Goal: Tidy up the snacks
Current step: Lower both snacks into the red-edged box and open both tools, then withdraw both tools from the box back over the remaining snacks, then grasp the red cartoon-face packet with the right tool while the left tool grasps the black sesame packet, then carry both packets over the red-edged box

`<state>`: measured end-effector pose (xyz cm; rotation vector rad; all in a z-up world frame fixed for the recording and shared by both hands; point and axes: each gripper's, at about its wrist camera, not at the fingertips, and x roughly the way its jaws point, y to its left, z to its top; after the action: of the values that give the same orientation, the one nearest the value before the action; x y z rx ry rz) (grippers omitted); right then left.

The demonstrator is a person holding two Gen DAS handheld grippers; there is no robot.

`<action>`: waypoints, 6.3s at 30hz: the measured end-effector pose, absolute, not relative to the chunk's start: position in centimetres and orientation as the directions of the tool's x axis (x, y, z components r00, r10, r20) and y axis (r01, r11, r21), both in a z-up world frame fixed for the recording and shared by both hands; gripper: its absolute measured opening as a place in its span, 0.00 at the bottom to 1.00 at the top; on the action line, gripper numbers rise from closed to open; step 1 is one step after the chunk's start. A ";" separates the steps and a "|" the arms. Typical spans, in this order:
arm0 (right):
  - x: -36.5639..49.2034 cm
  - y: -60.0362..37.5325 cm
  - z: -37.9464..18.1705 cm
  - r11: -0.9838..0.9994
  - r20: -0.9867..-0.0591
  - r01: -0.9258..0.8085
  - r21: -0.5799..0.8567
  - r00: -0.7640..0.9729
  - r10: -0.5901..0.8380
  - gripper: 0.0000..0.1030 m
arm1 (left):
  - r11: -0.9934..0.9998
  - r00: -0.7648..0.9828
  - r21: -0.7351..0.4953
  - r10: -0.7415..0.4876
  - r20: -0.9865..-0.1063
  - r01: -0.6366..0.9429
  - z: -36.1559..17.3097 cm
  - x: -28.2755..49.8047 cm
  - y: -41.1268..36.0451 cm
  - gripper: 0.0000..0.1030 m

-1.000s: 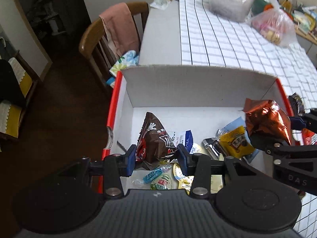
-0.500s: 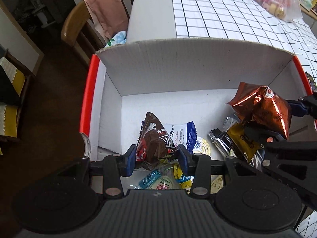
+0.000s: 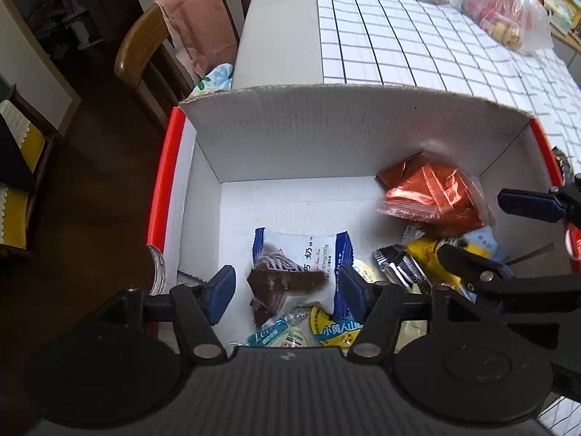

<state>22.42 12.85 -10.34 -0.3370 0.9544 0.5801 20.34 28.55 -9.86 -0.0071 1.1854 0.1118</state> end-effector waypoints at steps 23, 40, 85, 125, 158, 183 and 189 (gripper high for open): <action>18.2 8.6 -4.4 0.799 -0.753 -0.597 0.069 0.494 0.434 0.84 | 0.987 0.579 -0.050 0.047 -0.814 -0.150 -4.3 14.8 28.5 0.66; 15.8 -2.5 -1.2 0.831 -0.647 -0.544 0.117 0.593 0.479 1.00 | 0.993 0.740 -0.077 0.010 -0.673 -0.084 -0.1 10.9 20.4 0.74; 26.5 -11.1 -17.6 0.891 -0.865 -0.452 -0.034 0.460 0.200 0.85 | 0.970 0.614 -0.085 0.077 -0.785 -0.230 -5.9 15.4 1.5 0.74; 24.5 -25.0 -14.2 0.939 -0.852 -0.318 0.133 0.447 0.272 0.70 | 0.980 0.449 -0.111 -0.026 -0.893 -0.164 -13.6 32.7 -3.9 0.74; 21.0 -23.1 -8.2 0.934 -0.794 -0.332 0.128 0.530 0.297 0.70 | 0.980 0.469 -0.132 -0.048 -0.882 -0.148 -9.0 25.8 -1.2 0.32; 16.2 -10.8 -1.4 0.870 -0.729 -0.470 0.148 0.544 0.417 0.70 | 0.982 0.543 -0.146 -0.057 -0.838 -0.121 -0.5 14.6 9.3 0.32; 16.1 -6.4 -1.7 0.851 -0.733 -0.505 0.144 0.523 0.435 0.70 | 0.979 0.549 -0.136 -0.031 -0.835 -0.151 -0.2 13.4 13.7 0.32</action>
<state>16.09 -6.37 -1.65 -0.0899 0.8504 0.5638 13.44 13.73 -0.19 -0.2004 0.9890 0.0714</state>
